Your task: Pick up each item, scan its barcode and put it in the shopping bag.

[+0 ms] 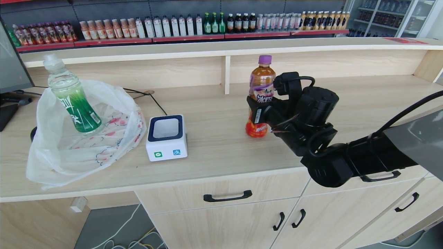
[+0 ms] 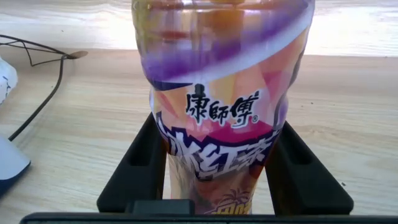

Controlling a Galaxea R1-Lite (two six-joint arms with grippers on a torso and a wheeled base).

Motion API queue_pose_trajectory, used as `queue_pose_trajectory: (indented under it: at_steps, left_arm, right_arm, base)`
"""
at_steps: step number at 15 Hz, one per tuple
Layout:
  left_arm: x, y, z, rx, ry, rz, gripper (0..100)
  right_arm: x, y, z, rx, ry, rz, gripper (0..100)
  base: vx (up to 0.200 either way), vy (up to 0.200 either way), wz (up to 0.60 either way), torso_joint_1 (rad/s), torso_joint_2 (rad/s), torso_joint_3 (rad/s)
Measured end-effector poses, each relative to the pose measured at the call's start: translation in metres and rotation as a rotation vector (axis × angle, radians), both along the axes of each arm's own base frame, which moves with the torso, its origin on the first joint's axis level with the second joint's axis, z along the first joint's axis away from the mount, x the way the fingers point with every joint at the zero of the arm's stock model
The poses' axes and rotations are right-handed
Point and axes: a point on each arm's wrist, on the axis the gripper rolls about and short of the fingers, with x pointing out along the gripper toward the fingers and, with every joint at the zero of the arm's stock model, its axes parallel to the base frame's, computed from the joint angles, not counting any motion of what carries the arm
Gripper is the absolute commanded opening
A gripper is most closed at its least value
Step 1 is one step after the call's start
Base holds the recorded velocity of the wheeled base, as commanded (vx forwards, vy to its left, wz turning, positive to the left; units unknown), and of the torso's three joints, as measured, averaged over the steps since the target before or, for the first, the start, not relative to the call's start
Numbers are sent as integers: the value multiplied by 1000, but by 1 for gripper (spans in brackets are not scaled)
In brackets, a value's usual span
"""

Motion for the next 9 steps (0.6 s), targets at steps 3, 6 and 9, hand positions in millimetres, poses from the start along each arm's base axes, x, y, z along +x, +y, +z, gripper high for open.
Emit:
queue_pose_trajectory:
  at_steps: [3,6,9]
  left_arm:
    - [0,0,0,0,0,0,100]
    - [0,0,0,0,0,0,100]
    - [0,0,0,0,0,0,100]
  right_arm:
    - [-1,0,5,6,-11,0,0]
    - [-5,-2,13,14,-28,-4,0]
    - [-14,-2,26,26,-52,-16,0]
  base:
    - [0,0,0,0,0,0]
    - [0,0,0,0,0,0]
    - [0,0,0,0,0,0]
